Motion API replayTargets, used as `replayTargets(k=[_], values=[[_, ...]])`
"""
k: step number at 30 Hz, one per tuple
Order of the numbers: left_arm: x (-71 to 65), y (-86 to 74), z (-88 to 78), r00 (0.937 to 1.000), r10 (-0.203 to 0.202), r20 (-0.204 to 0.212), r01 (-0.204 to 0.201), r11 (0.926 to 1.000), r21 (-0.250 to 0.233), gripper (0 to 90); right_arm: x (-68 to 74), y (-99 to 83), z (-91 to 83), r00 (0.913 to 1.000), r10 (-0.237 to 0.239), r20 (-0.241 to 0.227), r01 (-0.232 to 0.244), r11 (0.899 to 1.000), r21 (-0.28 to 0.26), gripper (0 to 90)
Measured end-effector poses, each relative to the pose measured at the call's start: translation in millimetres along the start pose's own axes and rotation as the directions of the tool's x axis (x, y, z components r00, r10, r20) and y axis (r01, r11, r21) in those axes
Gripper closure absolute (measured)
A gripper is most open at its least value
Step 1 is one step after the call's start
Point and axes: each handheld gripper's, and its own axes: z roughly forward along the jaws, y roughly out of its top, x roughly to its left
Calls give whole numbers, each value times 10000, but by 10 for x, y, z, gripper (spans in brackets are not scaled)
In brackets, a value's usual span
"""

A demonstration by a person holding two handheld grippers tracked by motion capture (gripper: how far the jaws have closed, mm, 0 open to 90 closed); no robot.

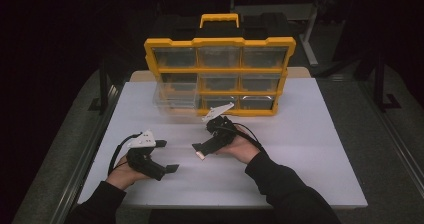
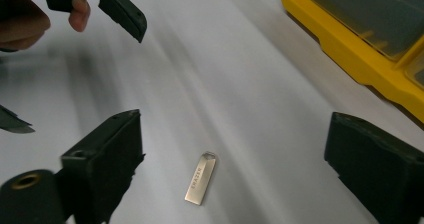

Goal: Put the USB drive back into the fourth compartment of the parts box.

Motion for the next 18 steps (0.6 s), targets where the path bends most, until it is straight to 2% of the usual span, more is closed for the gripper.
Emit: replayTargets(k=[12,13,15,18], values=[[-6,-2,5,10000,-5,20,5,10000,14,0,47,-36,91,10000,-52,-8,52,9986,536,199],[-5,-2,4,10000,-7,14,7,10000,12,0,70,-50,132,9999,-101,-63,105,9978,654,255],[-6,-3,3,10000,-13,14,13,10000,10,0,82,-59,158,9999,-104,-43,107,9970,769,298],[-6,-2,3,10000,-17,10,17,10000,10,0,87,-65,174,9999,-101,-43,105,9962,869,317]])
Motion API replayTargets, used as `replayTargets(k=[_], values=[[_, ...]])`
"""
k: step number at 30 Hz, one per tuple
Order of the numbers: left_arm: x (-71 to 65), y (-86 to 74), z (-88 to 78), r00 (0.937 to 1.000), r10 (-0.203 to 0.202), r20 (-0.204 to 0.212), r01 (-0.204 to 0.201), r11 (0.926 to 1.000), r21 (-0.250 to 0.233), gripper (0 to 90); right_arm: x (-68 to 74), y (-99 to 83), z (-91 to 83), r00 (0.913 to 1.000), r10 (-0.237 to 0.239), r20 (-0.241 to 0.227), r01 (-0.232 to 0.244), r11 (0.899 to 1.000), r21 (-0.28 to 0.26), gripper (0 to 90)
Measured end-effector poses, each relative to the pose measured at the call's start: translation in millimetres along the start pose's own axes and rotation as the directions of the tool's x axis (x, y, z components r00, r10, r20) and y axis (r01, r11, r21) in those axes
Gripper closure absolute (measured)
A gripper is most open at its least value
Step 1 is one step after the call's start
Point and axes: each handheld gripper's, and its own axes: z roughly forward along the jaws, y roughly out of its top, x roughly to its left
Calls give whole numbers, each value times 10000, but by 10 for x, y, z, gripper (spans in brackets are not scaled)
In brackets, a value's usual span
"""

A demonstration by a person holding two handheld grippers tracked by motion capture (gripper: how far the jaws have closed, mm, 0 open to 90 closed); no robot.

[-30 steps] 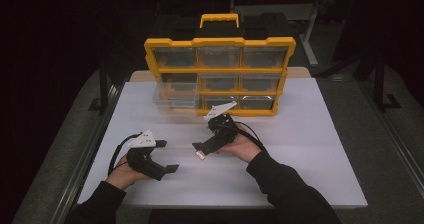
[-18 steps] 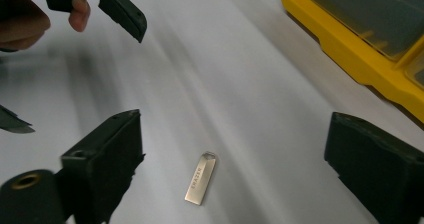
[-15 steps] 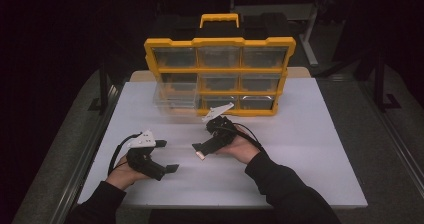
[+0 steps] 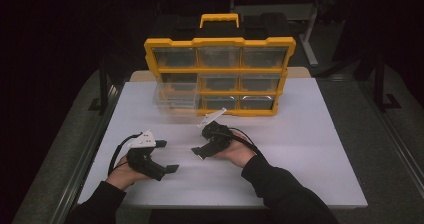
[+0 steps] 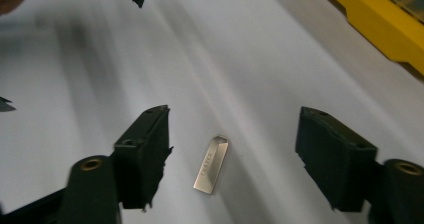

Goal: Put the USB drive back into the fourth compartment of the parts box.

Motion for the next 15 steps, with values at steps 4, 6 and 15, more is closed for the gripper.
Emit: replayTargets(k=[4,6,15], values=[[0,-5,4,10000,-19,25,19,10000,3,0,10,-30,81,10000,-43,49,41,9995,321,459],[0,-7,1,10000,-30,23,30,10000,-6,0,17,-44,117,10000,-65,65,62,9989,454,496],[2,-9,0,10000,-28,26,28,10000,3,0,48,-94,227,9996,-288,-35,290,9951,944,635]])
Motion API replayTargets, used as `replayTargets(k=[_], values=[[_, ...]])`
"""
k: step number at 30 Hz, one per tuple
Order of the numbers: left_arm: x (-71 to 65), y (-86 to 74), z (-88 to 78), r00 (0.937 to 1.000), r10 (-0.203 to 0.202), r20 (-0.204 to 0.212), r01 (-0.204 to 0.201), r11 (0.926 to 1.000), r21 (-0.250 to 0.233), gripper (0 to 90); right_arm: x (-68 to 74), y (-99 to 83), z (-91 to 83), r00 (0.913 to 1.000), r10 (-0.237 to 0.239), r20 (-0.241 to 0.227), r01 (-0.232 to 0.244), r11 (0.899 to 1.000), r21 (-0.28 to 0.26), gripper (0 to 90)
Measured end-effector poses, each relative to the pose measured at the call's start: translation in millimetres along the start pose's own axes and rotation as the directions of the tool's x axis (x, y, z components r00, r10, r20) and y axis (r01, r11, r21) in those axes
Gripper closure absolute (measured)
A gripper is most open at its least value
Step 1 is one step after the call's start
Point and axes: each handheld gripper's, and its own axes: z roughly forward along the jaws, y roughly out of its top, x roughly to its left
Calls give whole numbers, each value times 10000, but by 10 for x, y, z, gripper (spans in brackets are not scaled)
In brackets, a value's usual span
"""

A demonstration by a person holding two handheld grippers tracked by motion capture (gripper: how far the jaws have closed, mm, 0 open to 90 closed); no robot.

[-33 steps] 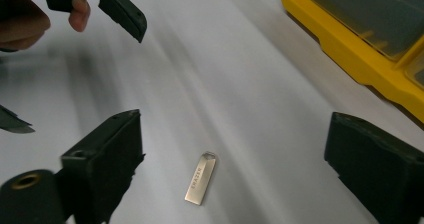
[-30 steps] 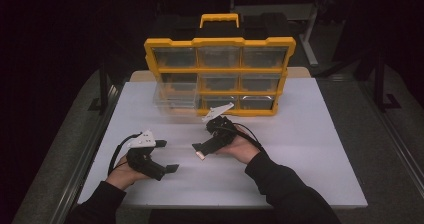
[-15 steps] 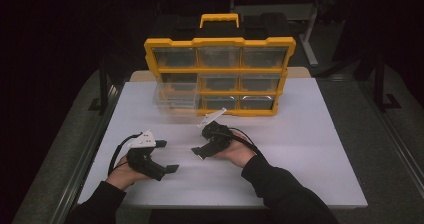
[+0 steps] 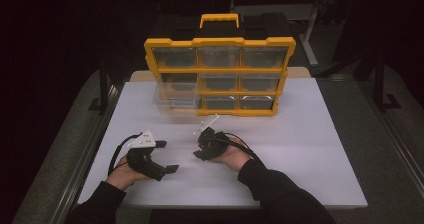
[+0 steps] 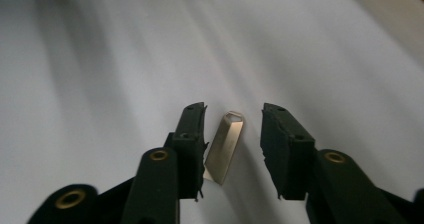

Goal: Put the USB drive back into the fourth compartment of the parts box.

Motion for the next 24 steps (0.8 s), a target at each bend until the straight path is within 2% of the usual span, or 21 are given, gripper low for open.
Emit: replayTargets(k=[3,5,12,24], values=[[0,0,0,10000,-4,-6,4,10000,-3,0,8,-2,10,10000,-43,18,43,10000,76,645],[-1,-2,1,10000,-9,5,9,10000,4,0,19,-7,17,10000,-71,38,70,9997,218,695],[-5,0,3,10000,14,12,-14,10000,16,0,41,-19,23,9994,-279,189,271,9987,427,769],[-9,-2,2,10000,13,6,-13,10000,13,0,76,-35,26,9981,-428,443,411,9984,389,785]])
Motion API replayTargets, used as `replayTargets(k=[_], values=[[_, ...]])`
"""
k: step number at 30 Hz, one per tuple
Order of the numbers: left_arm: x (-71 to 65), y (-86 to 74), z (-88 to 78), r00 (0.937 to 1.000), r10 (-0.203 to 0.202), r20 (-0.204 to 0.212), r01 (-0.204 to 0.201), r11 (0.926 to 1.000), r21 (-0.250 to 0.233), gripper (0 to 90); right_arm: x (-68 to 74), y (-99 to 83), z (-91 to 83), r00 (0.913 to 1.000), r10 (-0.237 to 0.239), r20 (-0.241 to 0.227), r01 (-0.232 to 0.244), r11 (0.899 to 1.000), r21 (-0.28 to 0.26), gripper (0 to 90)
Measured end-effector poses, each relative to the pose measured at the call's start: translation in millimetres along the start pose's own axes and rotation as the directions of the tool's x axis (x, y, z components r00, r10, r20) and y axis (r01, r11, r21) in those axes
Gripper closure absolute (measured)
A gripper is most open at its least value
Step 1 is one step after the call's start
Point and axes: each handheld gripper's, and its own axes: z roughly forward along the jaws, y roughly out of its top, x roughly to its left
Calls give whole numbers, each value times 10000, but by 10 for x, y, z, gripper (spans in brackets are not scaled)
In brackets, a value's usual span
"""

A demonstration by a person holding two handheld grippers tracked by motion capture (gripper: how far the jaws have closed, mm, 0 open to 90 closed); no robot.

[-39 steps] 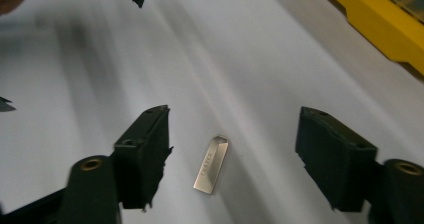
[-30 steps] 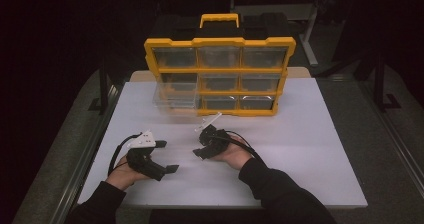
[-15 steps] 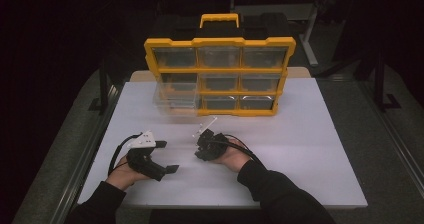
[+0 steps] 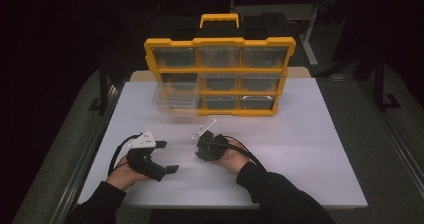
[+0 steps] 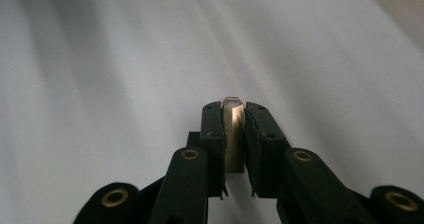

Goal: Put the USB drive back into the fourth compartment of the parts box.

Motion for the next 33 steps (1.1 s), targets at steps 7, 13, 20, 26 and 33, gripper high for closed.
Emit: replayTargets(k=[7,13,20,26,33], values=[[-2,-1,-2,10000,29,24,-29,10000,-11,0,0,0,-5,10000,-73,-1,73,10000,-29,785],[-3,0,-2,10000,26,13,-26,10000,-8,0,-34,7,-59,9999,-101,14,102,9999,-52,785],[0,-2,0,10000,11,6,-11,10000,-3,0,-86,18,-148,10000,-78,-12,78,9999,-149,785],[2,-3,-5,10000,17,13,-17,10000,-20,0,-147,38,-244,10000,-25,-55,24,9996,-270,785],[0,-5,-2,10000,37,8,-37,10000,-7,0,-213,68,-375,9999,29,-148,-35,9990,-454,785]])
